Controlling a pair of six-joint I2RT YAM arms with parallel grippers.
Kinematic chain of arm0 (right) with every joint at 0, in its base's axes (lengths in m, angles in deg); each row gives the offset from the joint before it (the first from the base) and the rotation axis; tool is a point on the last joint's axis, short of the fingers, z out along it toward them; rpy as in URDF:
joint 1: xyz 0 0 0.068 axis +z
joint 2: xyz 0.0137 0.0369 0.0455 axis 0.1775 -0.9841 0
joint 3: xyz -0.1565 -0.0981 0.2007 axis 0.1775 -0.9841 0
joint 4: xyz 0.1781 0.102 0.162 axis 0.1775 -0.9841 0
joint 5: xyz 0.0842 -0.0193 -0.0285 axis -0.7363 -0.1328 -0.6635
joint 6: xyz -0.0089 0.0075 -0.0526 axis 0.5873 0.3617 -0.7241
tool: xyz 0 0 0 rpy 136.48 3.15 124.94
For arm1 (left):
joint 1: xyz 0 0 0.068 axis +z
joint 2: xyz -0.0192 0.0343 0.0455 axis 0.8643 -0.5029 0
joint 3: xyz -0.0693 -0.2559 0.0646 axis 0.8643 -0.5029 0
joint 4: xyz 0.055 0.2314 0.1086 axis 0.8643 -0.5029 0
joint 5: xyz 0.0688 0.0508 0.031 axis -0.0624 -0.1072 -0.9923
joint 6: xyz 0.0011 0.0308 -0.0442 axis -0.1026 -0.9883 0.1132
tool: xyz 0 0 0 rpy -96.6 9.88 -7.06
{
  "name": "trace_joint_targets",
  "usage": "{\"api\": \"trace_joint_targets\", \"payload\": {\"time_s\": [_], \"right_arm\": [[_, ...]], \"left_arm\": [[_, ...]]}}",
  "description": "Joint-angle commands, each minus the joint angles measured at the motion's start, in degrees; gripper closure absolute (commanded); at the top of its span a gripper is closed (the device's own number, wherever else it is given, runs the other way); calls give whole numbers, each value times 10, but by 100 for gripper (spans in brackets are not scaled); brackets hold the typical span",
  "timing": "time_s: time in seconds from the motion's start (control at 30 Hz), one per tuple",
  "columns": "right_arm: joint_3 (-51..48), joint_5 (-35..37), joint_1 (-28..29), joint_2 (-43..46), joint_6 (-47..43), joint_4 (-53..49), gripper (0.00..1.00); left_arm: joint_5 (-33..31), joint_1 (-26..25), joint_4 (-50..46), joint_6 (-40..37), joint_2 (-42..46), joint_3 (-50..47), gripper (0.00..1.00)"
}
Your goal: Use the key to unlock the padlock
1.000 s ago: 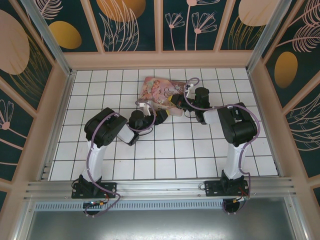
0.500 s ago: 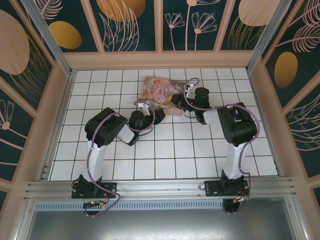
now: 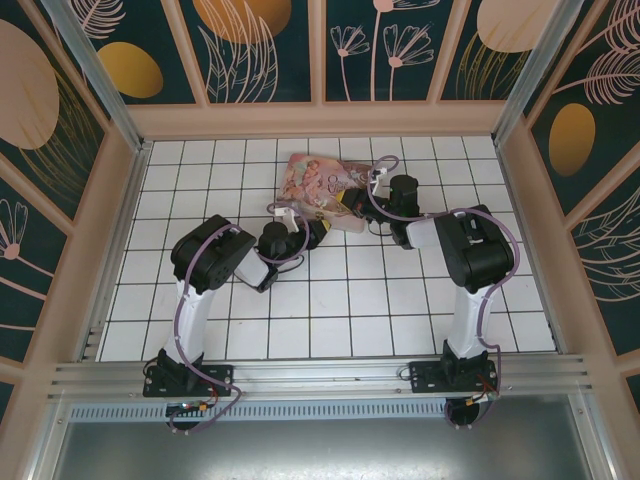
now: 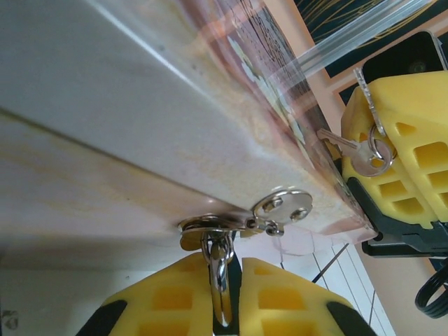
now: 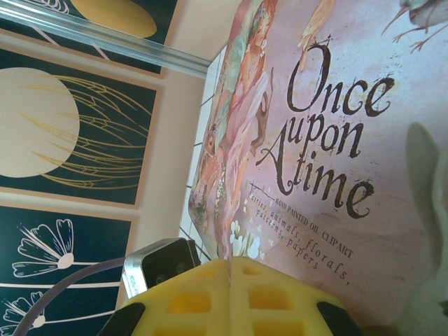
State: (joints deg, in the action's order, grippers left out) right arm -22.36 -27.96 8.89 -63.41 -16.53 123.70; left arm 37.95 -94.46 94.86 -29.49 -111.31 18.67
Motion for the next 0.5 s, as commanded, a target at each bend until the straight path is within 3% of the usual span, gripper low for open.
{"api": "trace_joint_targets", "payload": {"time_s": [0.0, 0.07, 0.47], "right_arm": [[-13, -12, 2, 24, 3, -37, 100], [-26, -12, 2, 58, 1, -37, 100], [-254, 23, 63, 245, 15, 36, 100]], "left_arm": [[8, -2, 31, 7, 2, 1, 95], [8, -2, 28, 12, 10, -3, 100], [28, 2, -10, 64, 86, -36, 100]]}}
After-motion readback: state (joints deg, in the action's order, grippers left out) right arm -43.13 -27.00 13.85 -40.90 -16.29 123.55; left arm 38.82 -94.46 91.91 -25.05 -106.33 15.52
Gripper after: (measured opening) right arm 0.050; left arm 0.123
